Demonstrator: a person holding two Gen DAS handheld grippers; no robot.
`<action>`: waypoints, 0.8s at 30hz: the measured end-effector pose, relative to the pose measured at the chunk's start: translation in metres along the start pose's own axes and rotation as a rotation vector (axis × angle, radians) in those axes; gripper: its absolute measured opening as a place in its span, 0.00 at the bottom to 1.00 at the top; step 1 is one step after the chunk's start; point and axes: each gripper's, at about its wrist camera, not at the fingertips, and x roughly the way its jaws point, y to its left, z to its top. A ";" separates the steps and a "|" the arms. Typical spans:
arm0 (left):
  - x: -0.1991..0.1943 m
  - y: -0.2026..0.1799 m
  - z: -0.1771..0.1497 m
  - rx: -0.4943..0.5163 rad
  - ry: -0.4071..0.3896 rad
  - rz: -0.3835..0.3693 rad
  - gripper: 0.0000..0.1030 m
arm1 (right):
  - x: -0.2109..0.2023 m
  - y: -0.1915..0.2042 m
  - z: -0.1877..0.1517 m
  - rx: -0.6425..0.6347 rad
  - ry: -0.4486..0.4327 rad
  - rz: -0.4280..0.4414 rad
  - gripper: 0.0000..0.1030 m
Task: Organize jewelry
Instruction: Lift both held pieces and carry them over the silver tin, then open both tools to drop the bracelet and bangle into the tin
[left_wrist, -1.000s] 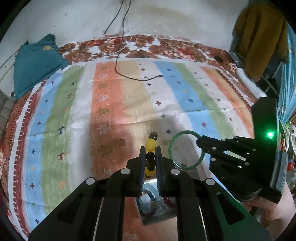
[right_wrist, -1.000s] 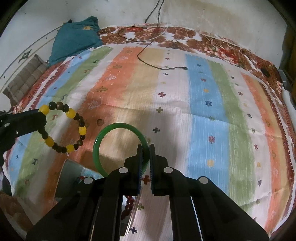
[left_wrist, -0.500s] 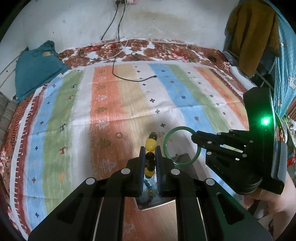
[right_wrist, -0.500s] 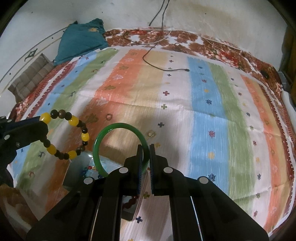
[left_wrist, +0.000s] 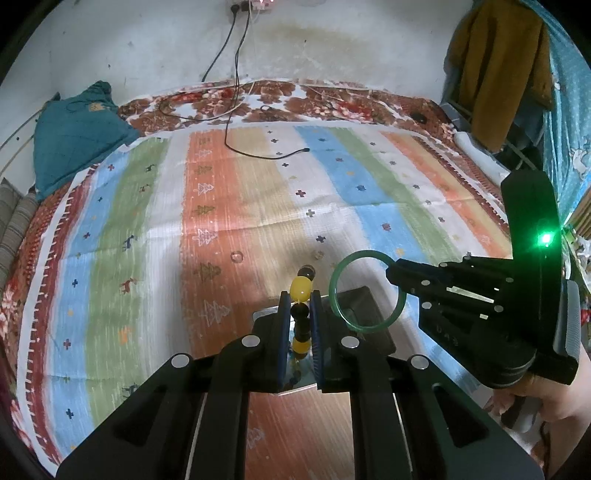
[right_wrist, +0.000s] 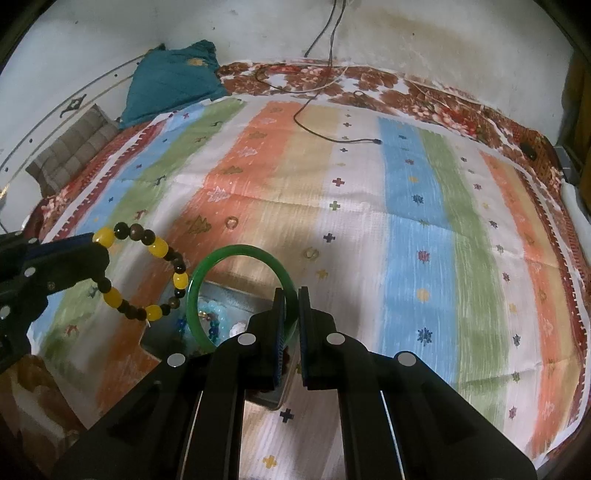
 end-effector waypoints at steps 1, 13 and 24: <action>-0.001 0.000 -0.001 0.000 -0.001 -0.002 0.10 | -0.001 0.000 -0.001 0.000 -0.001 0.000 0.08; -0.010 -0.001 -0.012 0.000 -0.018 0.000 0.10 | -0.010 0.006 -0.015 0.000 -0.006 0.015 0.08; -0.009 -0.005 -0.018 0.010 0.003 0.026 0.10 | -0.008 0.011 -0.018 -0.019 0.014 0.033 0.08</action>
